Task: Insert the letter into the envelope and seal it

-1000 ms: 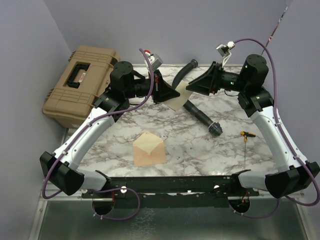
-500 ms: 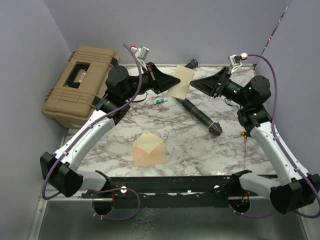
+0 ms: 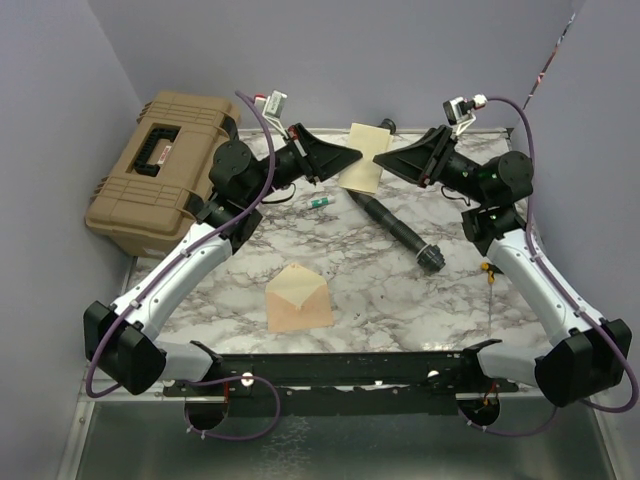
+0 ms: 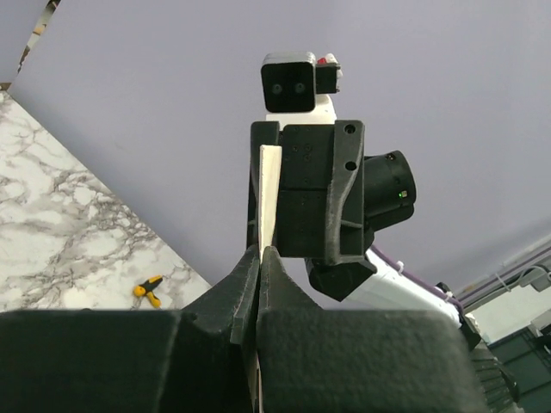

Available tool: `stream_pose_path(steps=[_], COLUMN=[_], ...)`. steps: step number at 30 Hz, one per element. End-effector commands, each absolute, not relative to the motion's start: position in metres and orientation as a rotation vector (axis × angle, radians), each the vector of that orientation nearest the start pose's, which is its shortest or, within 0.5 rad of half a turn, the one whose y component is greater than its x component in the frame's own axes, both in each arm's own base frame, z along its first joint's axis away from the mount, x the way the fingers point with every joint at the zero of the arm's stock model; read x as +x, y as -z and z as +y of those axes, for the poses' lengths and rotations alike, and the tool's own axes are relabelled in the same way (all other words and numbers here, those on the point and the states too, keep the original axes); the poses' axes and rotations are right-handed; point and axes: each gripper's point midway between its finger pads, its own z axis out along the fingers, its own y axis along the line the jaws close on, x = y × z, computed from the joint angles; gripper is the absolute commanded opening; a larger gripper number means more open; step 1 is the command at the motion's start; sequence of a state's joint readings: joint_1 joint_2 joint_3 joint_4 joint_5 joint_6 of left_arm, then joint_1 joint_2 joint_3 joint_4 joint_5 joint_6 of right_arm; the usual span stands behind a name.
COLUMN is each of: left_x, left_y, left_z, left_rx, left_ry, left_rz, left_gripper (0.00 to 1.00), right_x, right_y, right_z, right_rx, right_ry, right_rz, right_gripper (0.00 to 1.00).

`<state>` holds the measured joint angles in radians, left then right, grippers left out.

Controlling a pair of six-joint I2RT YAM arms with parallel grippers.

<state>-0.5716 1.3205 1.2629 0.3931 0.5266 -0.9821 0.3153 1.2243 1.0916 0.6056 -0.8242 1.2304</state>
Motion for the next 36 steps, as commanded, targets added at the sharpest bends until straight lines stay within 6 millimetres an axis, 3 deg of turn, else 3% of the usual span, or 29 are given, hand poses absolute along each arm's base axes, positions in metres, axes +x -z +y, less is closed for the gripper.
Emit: stream_pose_path(steps=[1,7,10,13,15,16,17,19,20,22,24,26,29,32,36], left_x=[0.278,0.278,0.278,0.276,0.277,0.279,0.282,0.293,0.302,0.316,0.317,0.298,0.256,0.222,0.192], left_y=[-0.469,-0.465,-0.465,-0.467,-0.463,-0.458,-0.449,-0.421,-0.397,-0.34,-0.274,-0.216,-0.163,-0.129,-0.09], left_z=[-0.315,-0.318,-0.319,-0.317,-0.317,-0.316,-0.316,-0.313,-0.308,-0.289,-0.26,-0.238,-0.225,-0.206,-0.188], left_rx=[0.18,0.171,0.175,0.182,0.174,0.164,0.146,0.085,0.031,-0.102,-0.277,-0.368,-0.378,-0.455,-0.526], left_ry=[1.639,1.675,1.678,1.669,1.663,1.654,1.635,1.55,1.467,1.249,1.028,0.921,0.873,0.774,0.62], left_rz=[1.418,1.425,1.423,1.412,1.421,1.435,1.461,1.565,1.656,1.859,2.093,2.318,2.545,2.667,2.758], left_gripper=[0.0,0.0,0.0,0.0,0.0,0.06,0.2,0.5,0.59,0.71,0.8,0.83,0.83,0.83,0.84], right_x=[0.254,0.26,0.265,0.272,0.278,0.282,0.287,0.299,0.306,0.314,0.317,0.316,0.314,0.309,0.304], right_y=[-0.471,-0.463,-0.457,-0.45,-0.444,-0.438,-0.431,-0.409,-0.394,-0.362,-0.329,-0.304,-0.27,-0.242,-0.218], right_z=[0.254,0.26,0.262,0.262,0.261,0.261,0.26,0.257,0.254,0.246,0.237,0.232,0.229,0.23,0.233], right_rx=[-0.348,-0.332,-0.322,-0.285,-0.247,-0.222,-0.198,-0.152,-0.126,-0.086,-0.057,-0.052,-0.041,-0.039,-0.04], right_ry=[-1.778,-1.792,-1.79,-1.761,-1.73,-1.708,-1.672,-1.565,-1.491,-1.367,-1.265,-1.2,-1.156,-1.163,-1.185], right_rz=[1.392,1.421,1.441,1.473,1.505,1.531,1.566,1.668,1.722,1.826,1.926,2.004,2.094,2.16,2.216], right_gripper=[0.37,0.21,0.18,0.03,0.0,0.0,0.0,0.0,0.0,0.0,0.0,0.0,0.0,0.0,0.0])
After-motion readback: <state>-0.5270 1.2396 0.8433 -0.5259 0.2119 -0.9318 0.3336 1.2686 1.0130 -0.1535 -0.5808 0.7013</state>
